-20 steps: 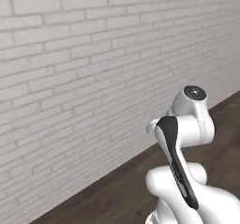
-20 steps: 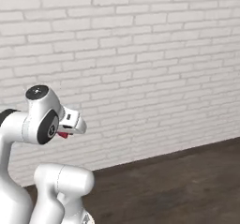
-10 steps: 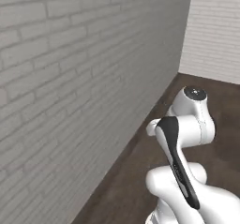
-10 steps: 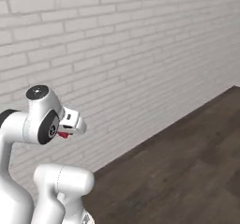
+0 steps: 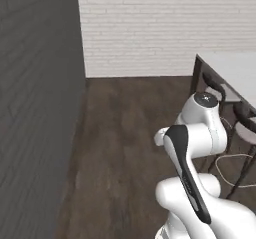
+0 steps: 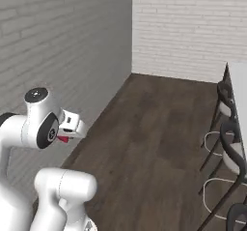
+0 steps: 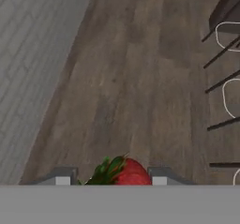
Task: Take the strawberry from the fridge and place it on top of the pancake, located on the dining counter.
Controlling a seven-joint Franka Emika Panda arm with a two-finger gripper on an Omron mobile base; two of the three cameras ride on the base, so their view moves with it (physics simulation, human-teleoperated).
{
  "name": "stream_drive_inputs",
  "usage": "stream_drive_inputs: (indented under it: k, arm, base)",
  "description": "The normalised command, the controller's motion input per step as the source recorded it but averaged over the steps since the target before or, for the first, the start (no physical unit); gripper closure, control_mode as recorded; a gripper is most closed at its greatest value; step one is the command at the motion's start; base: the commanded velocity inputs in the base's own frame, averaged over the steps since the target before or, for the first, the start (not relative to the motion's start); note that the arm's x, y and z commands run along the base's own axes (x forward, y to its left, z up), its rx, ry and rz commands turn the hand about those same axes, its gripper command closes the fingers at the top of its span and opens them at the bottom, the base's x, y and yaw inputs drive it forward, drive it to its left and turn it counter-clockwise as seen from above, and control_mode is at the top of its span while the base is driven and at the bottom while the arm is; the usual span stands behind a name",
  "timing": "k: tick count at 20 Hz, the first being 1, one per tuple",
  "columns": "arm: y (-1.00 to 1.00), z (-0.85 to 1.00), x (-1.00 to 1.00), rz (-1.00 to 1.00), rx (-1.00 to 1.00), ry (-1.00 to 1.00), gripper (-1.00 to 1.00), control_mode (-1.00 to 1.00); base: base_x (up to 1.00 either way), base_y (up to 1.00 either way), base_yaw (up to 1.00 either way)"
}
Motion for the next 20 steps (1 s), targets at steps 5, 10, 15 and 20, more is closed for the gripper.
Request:
stream_drive_inputs:
  k: [5,10,15,20]
  arm:
    - [0.0,0.0,0.0,0.0,0.0,0.0,1.0,1.0]
    - [0.0,0.0,0.0,0.0,0.0,0.0,1.0,1.0]
    - [0.0,0.0,0.0,0.0,0.0,0.0,1.0,1.0]
    - [0.0,0.0,0.0,0.0,0.0,0.0,1.0,1.0]
  base:
    - [0.33,0.0,-0.86]
    - [0.49,0.08,-0.8]
    - [0.85,0.48,-0.74]
    - [0.76,0.47,-0.79]
